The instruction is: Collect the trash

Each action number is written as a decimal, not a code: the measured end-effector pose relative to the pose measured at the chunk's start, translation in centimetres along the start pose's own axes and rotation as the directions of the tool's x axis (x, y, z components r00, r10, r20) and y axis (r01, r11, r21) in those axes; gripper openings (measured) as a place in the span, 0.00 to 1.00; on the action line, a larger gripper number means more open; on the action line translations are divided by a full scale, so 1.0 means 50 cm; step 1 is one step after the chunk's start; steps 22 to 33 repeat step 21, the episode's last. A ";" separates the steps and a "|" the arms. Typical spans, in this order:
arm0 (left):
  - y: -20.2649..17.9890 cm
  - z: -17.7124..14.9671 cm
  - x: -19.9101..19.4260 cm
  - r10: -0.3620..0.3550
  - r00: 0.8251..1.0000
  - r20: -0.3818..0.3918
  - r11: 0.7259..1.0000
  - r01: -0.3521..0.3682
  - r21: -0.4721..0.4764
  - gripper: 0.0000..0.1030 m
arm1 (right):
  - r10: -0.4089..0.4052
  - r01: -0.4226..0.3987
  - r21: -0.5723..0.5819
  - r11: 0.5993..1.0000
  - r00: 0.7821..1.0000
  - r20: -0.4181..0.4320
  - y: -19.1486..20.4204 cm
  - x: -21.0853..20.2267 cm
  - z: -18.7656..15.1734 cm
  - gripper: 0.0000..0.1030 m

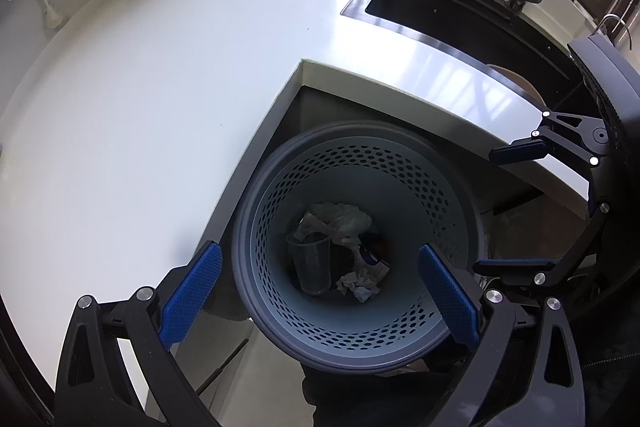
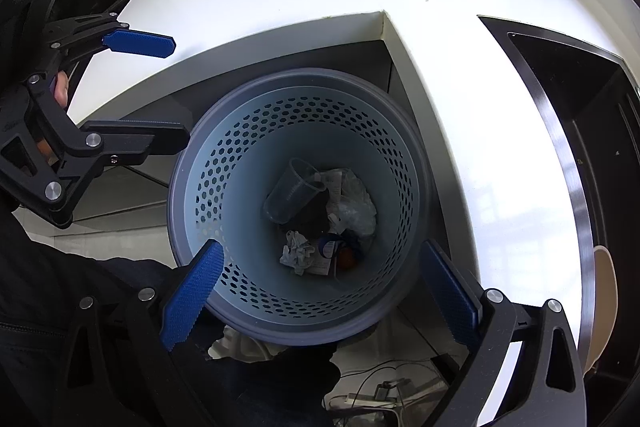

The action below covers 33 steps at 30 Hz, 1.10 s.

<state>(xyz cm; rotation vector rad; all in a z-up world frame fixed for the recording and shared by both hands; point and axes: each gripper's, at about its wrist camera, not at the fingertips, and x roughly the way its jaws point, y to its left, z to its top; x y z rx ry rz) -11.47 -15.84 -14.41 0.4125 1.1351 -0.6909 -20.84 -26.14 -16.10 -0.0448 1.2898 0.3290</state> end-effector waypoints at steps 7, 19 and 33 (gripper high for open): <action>-0.004 0.003 -0.004 0.016 1.000 0.025 1.000 -0.016 0.019 0.92 | -0.011 0.011 0.006 1.000 1.000 -0.009 0.001 0.004 0.000 0.91; 0.004 0.011 -0.003 -0.015 1.000 0.009 1.000 0.015 0.005 0.92 | -0.010 0.010 0.008 1.000 1.000 -0.009 0.001 0.004 0.002 0.91; 0.004 0.012 -0.003 -0.009 1.000 0.008 1.000 0.009 0.004 0.92 | -0.010 0.010 0.008 1.000 1.000 -0.009 0.001 0.005 0.003 0.91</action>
